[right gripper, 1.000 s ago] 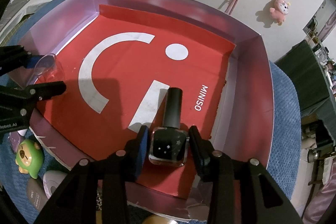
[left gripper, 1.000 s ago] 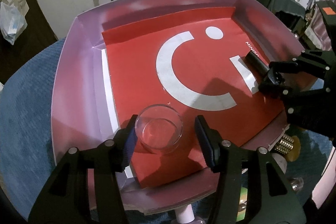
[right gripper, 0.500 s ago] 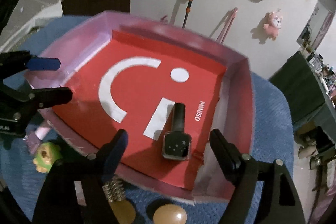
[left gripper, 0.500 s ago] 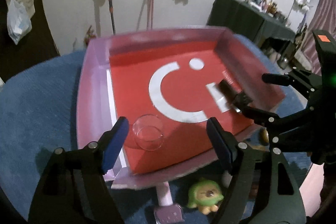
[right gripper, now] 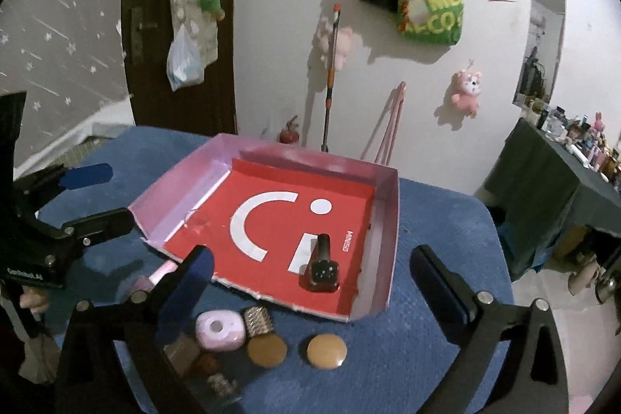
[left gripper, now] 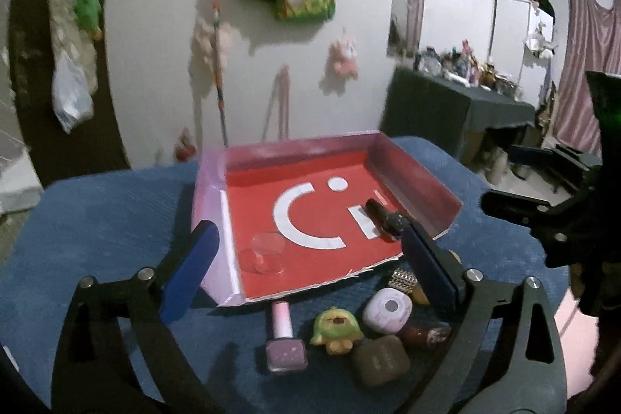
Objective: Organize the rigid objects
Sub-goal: 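Open both grippers and lift them away from the box, then move both grippers toward the brown compact and the dark red round bottle, then grasp the brown eye shadow compact with the left gripper while the right gripper grasps the dark red round bottle, then carry the compact and round bottle into the box and lower them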
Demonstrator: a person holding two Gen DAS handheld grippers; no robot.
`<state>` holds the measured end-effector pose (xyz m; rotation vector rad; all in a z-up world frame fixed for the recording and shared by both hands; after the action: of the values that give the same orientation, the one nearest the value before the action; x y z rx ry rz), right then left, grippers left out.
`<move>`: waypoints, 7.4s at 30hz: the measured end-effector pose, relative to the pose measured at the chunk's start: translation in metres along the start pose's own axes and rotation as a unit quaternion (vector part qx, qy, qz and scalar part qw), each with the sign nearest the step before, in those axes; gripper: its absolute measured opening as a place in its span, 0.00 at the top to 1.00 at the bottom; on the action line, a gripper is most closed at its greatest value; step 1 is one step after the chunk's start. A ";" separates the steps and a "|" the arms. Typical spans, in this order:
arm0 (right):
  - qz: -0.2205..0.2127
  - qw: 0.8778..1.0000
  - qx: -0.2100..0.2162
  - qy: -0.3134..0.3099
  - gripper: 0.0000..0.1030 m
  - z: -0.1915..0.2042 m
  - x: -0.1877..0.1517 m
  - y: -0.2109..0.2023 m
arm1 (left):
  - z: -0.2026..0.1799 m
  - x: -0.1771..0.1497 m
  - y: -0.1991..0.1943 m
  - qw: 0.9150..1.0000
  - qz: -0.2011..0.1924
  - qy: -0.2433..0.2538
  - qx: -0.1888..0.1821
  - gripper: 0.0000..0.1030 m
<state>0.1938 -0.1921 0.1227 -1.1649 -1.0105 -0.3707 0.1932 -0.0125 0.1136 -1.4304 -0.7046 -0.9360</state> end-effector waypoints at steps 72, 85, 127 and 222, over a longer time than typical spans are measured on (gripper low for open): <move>0.122 0.984 0.127 0.016 0.12 0.036 -0.157 0.056 | -0.062 -0.136 0.048 0.981 0.185 0.020 -0.049 0.06; 0.129 0.979 0.158 -0.005 0.30 0.052 -0.149 0.066 | -0.051 -0.136 0.044 0.982 0.178 0.048 -0.042 0.07; 0.076 0.981 0.177 0.000 0.66 0.062 -0.143 0.035 | -0.065 -0.116 0.020 0.983 0.137 0.049 -0.113 0.51; 0.170 0.972 0.160 -0.002 0.67 -0.005 -0.049 0.177 | -0.074 -0.056 0.179 0.946 0.233 0.185 -0.130 0.50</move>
<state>0.2949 -0.1380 -0.0204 -1.0204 -0.8183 0.0666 0.3105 -0.0953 -0.0280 -1.5013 0.0464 -0.9023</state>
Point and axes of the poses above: each gripper's, at about its wrist camera, not at the fingertips, and y roughly the way its jaws point, z to its left, x to its top, the point moved 8 cm from there along y, roughly the way its jaws point, and after that the axes turned 10 degrees about x, right-handed, at the moved point
